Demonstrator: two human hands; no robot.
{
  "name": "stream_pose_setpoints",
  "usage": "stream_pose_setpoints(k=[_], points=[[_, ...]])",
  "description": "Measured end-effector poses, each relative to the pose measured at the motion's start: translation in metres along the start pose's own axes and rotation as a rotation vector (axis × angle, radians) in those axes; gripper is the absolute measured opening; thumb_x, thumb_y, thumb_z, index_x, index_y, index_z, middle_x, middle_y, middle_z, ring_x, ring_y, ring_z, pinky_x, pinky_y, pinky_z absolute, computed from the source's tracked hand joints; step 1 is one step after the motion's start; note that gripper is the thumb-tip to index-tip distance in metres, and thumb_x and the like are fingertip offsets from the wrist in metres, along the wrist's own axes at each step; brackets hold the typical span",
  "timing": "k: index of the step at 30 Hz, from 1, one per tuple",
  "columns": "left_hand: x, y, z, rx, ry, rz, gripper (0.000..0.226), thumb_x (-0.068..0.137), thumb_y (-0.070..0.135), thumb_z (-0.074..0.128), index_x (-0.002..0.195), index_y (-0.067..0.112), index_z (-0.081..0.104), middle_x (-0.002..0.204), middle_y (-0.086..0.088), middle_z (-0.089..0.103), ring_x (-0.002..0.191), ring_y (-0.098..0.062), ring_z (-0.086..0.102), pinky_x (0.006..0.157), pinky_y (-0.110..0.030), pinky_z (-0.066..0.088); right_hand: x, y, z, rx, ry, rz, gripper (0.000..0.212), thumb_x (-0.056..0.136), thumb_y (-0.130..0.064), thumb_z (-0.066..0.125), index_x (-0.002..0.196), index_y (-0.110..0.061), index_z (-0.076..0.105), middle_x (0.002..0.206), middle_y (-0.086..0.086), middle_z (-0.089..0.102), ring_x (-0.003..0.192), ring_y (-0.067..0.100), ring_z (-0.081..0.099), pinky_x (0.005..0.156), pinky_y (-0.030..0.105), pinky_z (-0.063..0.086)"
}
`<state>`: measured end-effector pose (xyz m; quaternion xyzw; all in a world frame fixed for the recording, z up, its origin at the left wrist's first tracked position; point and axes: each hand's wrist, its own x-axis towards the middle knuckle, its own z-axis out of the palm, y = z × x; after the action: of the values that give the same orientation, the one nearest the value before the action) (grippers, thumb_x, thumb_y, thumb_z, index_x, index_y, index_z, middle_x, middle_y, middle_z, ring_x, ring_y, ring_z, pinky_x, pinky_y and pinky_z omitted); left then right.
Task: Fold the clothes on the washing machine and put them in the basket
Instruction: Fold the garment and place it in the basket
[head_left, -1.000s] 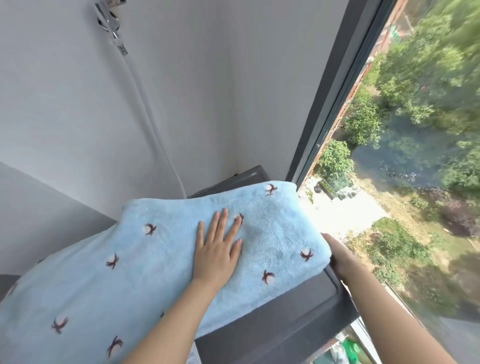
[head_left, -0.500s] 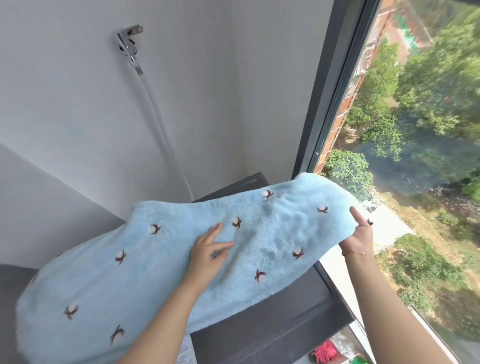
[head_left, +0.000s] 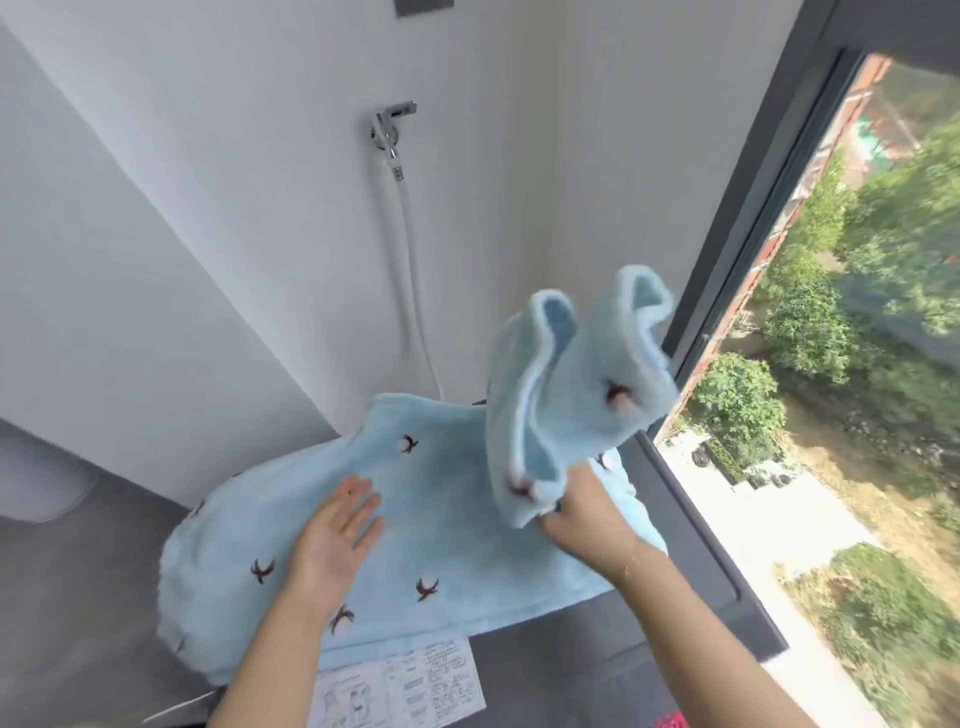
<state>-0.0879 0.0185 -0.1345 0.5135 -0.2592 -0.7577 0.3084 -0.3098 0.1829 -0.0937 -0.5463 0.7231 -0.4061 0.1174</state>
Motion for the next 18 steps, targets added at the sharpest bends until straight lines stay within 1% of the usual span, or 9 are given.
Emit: stream_pose_setpoints(k=[1,2,3,4,5,7,9,13,18], points=[[-0.007,0.007,-0.014,-0.022,0.018,-0.050,0.035,0.097,0.017,0.046,0.131,0.013,0.052,0.135,-0.009,0.056,0.121,-0.025,0.053,0.090,-0.038,0.046,-0.009,-0.001,0.025,-0.108,-0.218,-0.063,0.035,0.066,-0.010,0.058,0.100,-0.020,0.061,0.111,-0.003,0.061,0.114,0.003,0.051,0.102,0.013,0.028],[-0.013,0.014,-0.021,-0.019,0.014,-0.091,0.040,0.088,0.026,0.060,0.126,0.012,0.055,0.134,-0.012,0.057,0.112,-0.025,0.057,0.086,-0.039,0.048,-0.021,0.004,0.048,-0.173,-0.418,-0.080,0.054,0.070,-0.016,0.058,0.124,-0.021,0.054,0.143,-0.005,0.044,0.139,0.009,0.031,0.116,0.025,0.014],[-0.020,0.019,-0.030,0.018,0.033,-0.124,0.060,0.071,0.040,0.075,0.121,0.012,0.057,0.126,-0.014,0.062,0.102,-0.026,0.060,0.084,-0.040,0.051,-0.032,0.004,0.067,-0.211,-0.558,-0.053,0.066,0.073,-0.022,0.058,0.138,-0.025,0.042,0.157,-0.012,0.018,0.146,0.006,0.008,0.119,0.031,-0.003],[-0.023,0.021,-0.037,0.083,0.083,-0.141,0.084,0.054,0.050,0.084,0.122,0.009,0.057,0.117,-0.018,0.064,0.096,-0.028,0.060,0.087,-0.041,0.052,-0.041,0.006,0.079,-0.235,-0.609,-0.025,0.070,0.076,-0.026,0.058,0.142,-0.029,0.037,0.157,-0.017,0.006,0.145,0.002,-0.003,0.118,0.031,-0.012],[-0.024,0.020,-0.039,0.163,0.156,-0.112,0.090,0.060,0.063,0.077,0.125,0.005,0.055,0.114,-0.024,0.062,0.096,-0.032,0.059,0.092,-0.042,0.050,-0.047,0.010,0.084,-0.219,-0.584,-0.006,0.068,0.077,-0.028,0.057,0.142,-0.031,0.038,0.155,-0.019,0.007,0.144,0.001,-0.002,0.118,0.031,-0.013],[-0.027,0.021,-0.043,0.130,0.197,-0.081,0.045,0.098,0.045,0.043,0.113,0.007,0.060,0.108,-0.020,0.064,0.089,-0.031,0.061,0.079,-0.037,0.051,-0.052,0.001,0.090,-0.132,-0.465,0.025,0.056,0.074,-0.030,0.053,0.130,-0.031,0.053,0.145,-0.019,0.038,0.139,0.003,0.026,0.121,0.032,0.008],[-0.026,0.020,-0.046,0.060,0.126,-0.104,0.048,0.101,0.050,0.033,0.100,0.012,0.063,0.084,-0.007,0.073,0.075,-0.023,0.066,0.063,-0.031,0.051,-0.057,-0.007,0.094,-0.108,-0.374,0.056,0.043,0.068,-0.026,0.051,0.109,-0.031,0.066,0.113,-0.015,0.058,0.111,0.006,0.049,0.101,0.028,0.033],[-0.024,0.024,-0.060,0.022,0.019,-0.155,0.069,0.085,0.073,0.040,0.110,0.014,0.067,0.105,-0.012,0.073,0.101,-0.030,0.065,0.079,-0.039,0.049,-0.075,-0.004,0.105,-0.148,-0.322,0.066,0.036,0.055,-0.009,0.052,0.079,-0.034,0.065,0.081,-0.014,0.058,0.082,0.004,0.045,0.073,0.024,0.035],[-0.029,0.021,-0.069,0.322,-0.107,-0.307,0.050,0.078,0.034,0.074,0.119,0.007,0.063,0.100,-0.015,0.073,0.089,-0.029,0.071,0.077,-0.037,0.054,-0.079,-0.014,0.112,-0.290,-0.285,0.052,0.046,0.047,-0.013,0.053,0.087,-0.036,0.048,0.084,-0.016,0.048,0.080,0.010,0.049,0.071,0.022,0.034]])
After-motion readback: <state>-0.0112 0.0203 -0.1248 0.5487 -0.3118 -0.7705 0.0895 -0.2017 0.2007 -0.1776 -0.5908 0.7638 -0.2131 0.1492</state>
